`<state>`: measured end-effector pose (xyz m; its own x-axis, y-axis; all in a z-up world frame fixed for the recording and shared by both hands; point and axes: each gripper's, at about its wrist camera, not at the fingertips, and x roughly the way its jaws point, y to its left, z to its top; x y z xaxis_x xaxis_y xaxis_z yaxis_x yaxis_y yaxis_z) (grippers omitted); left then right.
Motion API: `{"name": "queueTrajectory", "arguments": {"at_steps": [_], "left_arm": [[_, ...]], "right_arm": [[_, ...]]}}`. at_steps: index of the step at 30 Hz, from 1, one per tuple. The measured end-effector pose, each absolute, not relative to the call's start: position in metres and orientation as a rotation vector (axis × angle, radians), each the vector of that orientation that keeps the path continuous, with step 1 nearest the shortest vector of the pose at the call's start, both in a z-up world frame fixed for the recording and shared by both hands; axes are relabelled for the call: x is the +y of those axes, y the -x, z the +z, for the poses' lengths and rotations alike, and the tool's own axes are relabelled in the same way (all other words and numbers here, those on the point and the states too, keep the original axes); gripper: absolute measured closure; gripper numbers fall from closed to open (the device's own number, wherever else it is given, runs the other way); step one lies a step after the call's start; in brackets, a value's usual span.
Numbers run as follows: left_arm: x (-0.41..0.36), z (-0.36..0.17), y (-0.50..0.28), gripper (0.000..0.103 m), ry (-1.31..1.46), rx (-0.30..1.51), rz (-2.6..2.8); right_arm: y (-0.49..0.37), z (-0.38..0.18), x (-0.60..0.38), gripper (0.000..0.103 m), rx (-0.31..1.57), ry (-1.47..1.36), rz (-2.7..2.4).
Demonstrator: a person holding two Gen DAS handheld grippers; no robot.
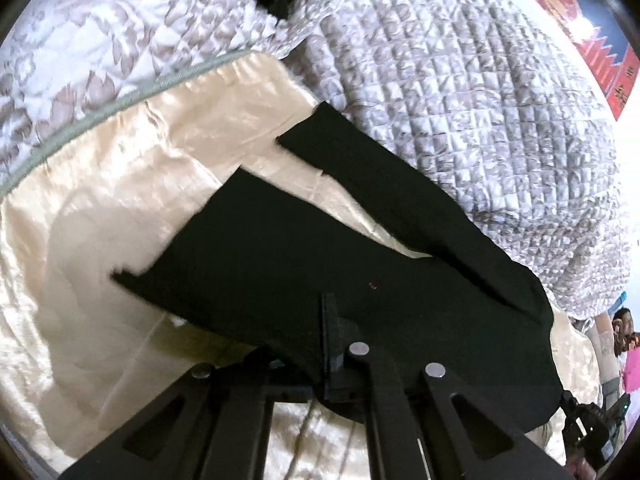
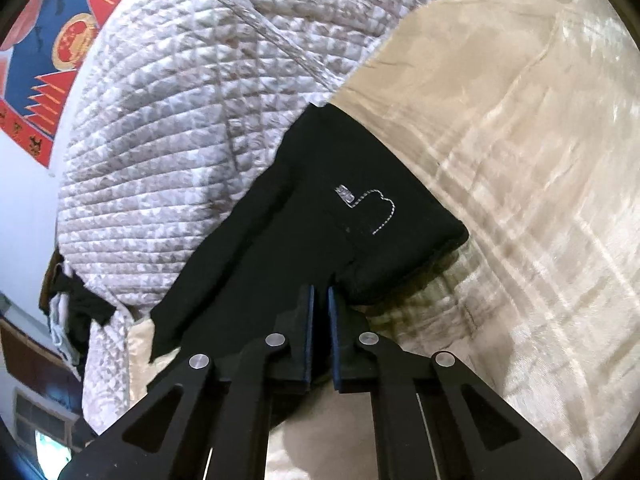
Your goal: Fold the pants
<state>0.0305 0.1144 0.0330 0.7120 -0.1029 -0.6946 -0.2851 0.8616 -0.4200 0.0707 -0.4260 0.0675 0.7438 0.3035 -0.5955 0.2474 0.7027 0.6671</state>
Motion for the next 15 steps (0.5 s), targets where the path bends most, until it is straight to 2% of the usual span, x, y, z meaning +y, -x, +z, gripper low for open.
{"name": "queueTrajectory", "arguments": {"at_steps": [3,8,15], "left_arm": [[0.116,0.042,-0.019,0.099,0.533,0.797,0.097],[0.115,0.054,0.018,0.099,0.500,0.792,0.081],[0.119,0.033,0.039,0.099,0.501,0.866,0.094]], "right_arm": [[-0.061,0.077,-0.429,0.103,0.749,-0.814,0.042],[-0.022,0.097,-0.437,0.103,0.743,-0.789,0.054],[0.013,0.072,-0.442,0.103,0.833,-0.801,0.027]]}}
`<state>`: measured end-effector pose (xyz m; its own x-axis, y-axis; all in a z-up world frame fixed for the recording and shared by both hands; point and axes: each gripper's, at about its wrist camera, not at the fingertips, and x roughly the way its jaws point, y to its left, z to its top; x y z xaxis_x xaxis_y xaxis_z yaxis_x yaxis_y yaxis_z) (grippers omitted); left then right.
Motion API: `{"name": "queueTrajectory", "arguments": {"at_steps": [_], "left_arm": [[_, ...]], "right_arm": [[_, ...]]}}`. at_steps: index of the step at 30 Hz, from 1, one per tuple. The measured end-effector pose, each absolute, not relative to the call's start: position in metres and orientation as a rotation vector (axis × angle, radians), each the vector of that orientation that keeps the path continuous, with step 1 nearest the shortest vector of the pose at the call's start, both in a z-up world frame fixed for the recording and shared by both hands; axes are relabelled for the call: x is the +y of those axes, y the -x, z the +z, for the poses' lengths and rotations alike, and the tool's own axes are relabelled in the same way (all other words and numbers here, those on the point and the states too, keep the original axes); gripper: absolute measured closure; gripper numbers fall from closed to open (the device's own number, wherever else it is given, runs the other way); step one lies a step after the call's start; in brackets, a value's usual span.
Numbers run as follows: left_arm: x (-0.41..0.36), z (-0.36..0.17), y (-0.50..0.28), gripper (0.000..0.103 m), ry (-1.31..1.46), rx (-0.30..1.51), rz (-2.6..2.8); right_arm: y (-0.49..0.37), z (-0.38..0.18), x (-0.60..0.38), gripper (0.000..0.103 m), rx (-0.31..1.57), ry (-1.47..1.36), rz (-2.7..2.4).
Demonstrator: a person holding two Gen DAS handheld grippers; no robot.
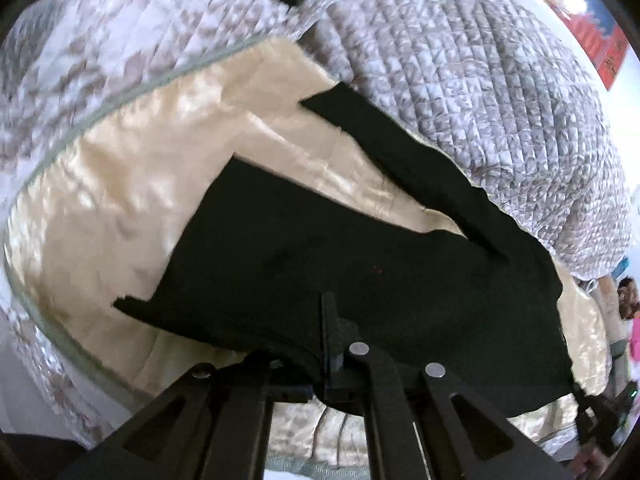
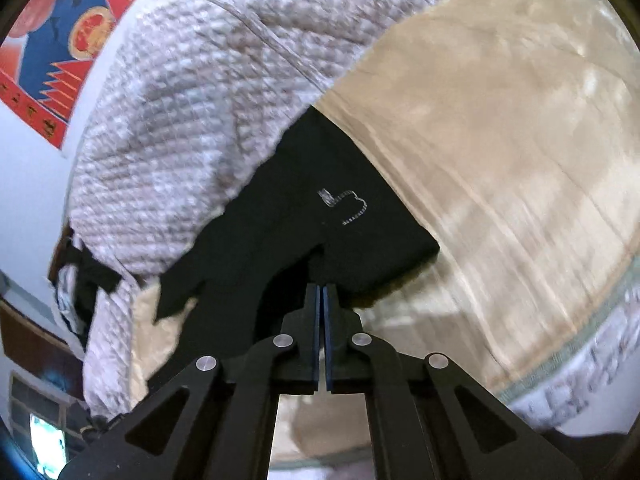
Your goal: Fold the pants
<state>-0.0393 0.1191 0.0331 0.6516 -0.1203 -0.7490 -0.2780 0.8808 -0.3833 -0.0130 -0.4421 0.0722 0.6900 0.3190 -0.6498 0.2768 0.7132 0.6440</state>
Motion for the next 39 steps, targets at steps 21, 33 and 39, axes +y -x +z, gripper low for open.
{"name": "queueTrajectory", "arguments": {"at_steps": [21,33,39], "left_arm": [[0.117,0.059,0.055,0.072,0.332,0.837,0.253],[0.081,0.027,0.020,0.063,0.220,0.937,0.132],[0.068,0.032,-0.003,0.063,0.186,0.919,0.095]], "right_arm": [[0.033,0.122,-0.417,0.079,0.804,-0.440,-0.108],[-0.016,0.065,-0.383,0.077,0.983,-0.227,-0.040],[-0.022,0.099,-0.374,0.075,0.873,-0.208,0.024]]}}
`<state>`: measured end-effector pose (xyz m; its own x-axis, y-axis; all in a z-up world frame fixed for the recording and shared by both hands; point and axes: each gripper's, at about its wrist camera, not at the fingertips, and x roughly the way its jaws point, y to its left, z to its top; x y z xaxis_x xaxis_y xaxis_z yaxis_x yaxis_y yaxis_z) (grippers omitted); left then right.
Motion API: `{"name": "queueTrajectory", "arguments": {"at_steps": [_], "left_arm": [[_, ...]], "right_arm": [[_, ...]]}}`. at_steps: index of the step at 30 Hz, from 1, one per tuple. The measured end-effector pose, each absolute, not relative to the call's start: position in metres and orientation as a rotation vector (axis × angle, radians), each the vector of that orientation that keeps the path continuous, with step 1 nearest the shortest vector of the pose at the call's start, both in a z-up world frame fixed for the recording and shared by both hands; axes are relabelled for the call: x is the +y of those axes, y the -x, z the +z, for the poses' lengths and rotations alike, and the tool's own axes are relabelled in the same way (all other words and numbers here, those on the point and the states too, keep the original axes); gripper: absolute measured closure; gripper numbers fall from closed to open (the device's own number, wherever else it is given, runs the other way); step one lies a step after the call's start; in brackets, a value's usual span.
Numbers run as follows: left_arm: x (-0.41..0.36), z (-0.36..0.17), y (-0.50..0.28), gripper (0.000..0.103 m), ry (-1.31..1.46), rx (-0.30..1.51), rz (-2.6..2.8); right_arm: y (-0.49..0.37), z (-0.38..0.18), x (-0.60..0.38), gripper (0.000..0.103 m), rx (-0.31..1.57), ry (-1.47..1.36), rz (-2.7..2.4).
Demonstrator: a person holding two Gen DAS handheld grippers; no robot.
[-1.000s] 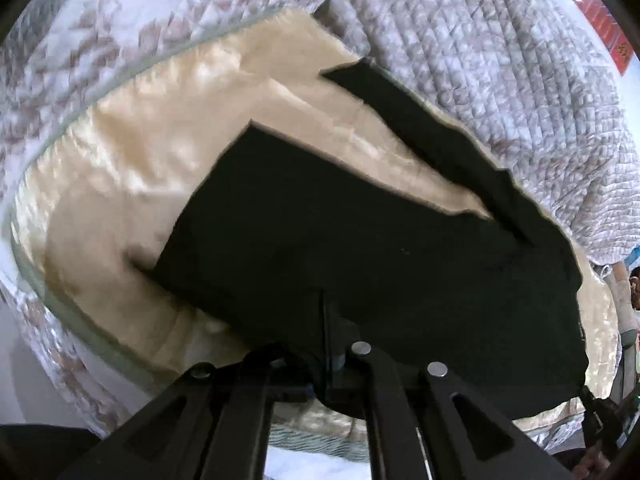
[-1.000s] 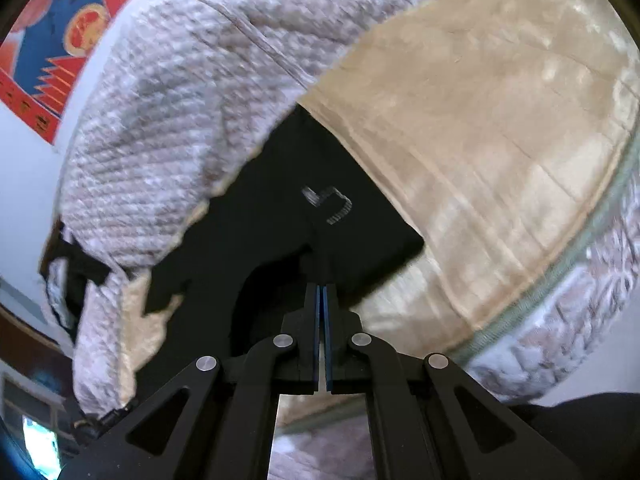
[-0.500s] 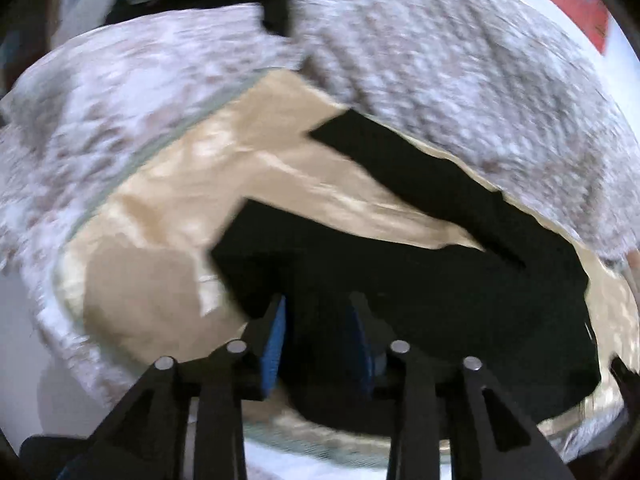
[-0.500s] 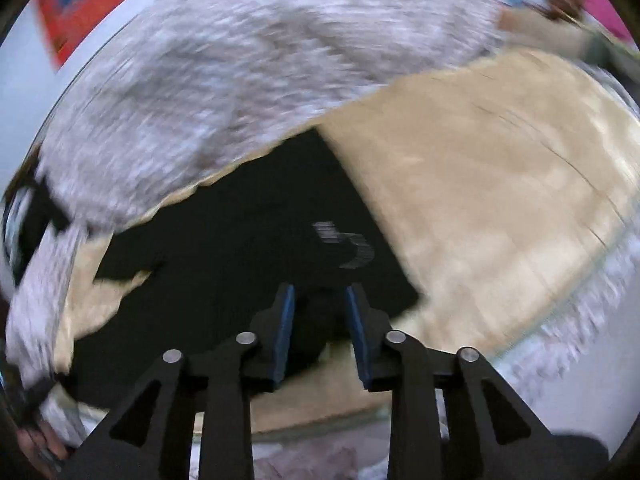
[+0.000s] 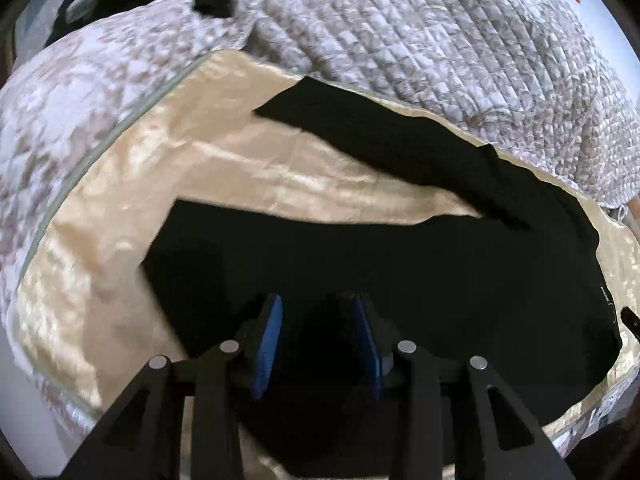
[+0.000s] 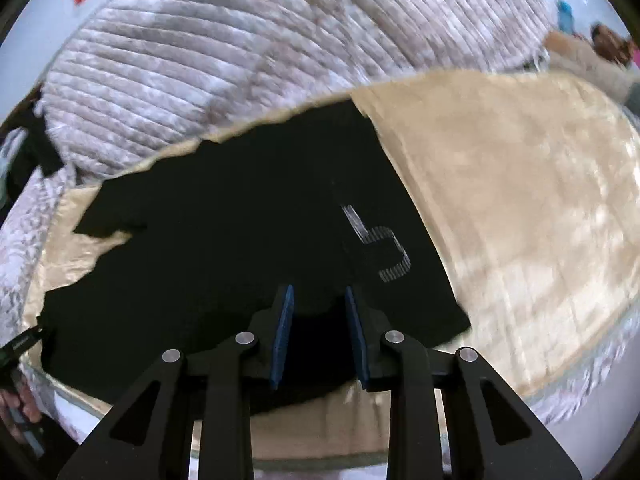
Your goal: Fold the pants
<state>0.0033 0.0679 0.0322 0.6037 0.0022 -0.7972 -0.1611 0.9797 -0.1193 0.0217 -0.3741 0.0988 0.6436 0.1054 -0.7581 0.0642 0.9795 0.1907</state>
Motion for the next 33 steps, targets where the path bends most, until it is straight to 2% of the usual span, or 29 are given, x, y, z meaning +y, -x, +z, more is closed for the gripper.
{"name": "queueTrajectory", "arguments": {"at_steps": [6,12,17,21,25,33], "left_arm": [[0.094,0.015,-0.032,0.063,0.186,0.955,0.196],[0.106,0.024,-0.034,0.063,0.200,0.931,0.270],[0.077,0.031,-0.037,0.063,0.146,0.913,0.174],[0.054,0.029,-0.040,0.060,0.111,0.911,0.120],[0.044,0.018,-0.041,0.060,0.087,0.948,0.107],[0.016,0.028,-0.018,0.057,0.042,0.897,0.042]], "right_arm": [[-0.066,0.062,-0.387,0.075,1.004,-0.159,-0.029],[-0.059,0.075,-0.407,0.075,0.931,-0.228,-0.099],[-0.066,0.076,-0.378,0.074,0.926,-0.204,0.041],[-0.069,0.071,-0.357,0.054,0.932,-0.156,0.085],[-0.072,0.057,-0.350,0.053,0.971,-0.118,0.069],[-0.052,0.072,-0.330,0.053,0.890,-0.079,0.129]]}}
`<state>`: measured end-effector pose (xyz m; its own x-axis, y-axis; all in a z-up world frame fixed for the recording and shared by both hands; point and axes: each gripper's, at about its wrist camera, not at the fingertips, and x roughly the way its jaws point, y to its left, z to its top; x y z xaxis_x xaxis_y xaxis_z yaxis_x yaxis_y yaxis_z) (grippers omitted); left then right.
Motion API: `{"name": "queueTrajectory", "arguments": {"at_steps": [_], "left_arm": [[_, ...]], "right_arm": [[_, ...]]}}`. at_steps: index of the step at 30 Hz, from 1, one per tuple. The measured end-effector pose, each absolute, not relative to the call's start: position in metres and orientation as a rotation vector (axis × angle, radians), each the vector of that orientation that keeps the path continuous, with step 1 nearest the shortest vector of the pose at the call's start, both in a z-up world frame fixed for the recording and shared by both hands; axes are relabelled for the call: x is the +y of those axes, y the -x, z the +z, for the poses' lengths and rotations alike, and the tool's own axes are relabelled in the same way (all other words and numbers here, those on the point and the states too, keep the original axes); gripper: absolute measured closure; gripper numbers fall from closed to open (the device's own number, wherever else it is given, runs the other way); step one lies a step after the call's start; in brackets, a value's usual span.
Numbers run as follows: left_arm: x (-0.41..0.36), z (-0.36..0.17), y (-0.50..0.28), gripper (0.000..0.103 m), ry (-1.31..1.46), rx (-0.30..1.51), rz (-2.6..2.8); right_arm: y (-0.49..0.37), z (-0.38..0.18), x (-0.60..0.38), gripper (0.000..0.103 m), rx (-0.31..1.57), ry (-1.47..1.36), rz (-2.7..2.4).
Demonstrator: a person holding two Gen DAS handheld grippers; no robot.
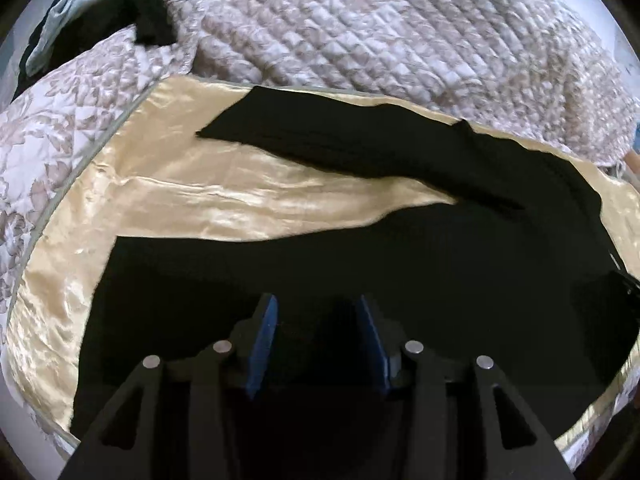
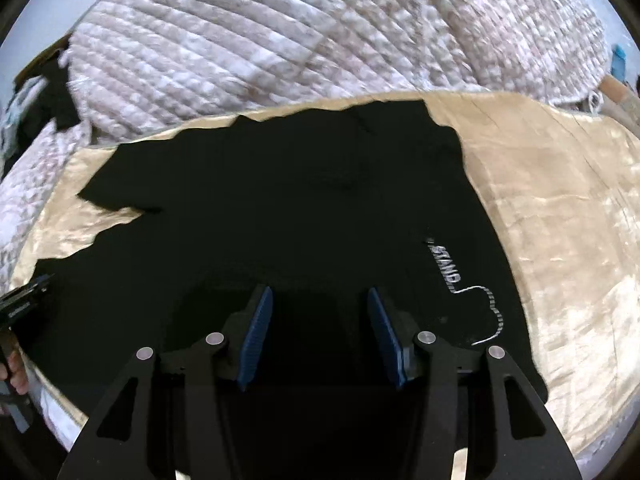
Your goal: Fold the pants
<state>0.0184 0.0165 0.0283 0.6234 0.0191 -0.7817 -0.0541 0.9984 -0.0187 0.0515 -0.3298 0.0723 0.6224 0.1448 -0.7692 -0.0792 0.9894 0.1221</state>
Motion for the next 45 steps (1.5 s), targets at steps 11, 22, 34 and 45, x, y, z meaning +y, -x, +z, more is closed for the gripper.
{"name": "queueTrajectory", "arguments": {"at_steps": [11,22,34,45], "left_arm": [[-0.009,0.020,-0.011,0.054,-0.029,0.895,0.010],[-0.012,0.021,-0.015,0.052,-0.036,0.903,-0.006],[-0.012,0.040,-0.052,0.050,-0.026,0.924,-0.070],[-0.005,0.057,-0.159,0.039,-0.017,0.895,-0.097]], "right_arm": [[-0.044,0.062,-0.287,0.053,0.910,0.058,0.215],[-0.045,0.065,-0.292,0.053,0.913,0.028,0.199],[-0.080,0.087,-0.301,0.052,0.954,-0.057,0.240],[-0.168,0.099,-0.312,0.040,0.969,-0.073,0.257]]}}
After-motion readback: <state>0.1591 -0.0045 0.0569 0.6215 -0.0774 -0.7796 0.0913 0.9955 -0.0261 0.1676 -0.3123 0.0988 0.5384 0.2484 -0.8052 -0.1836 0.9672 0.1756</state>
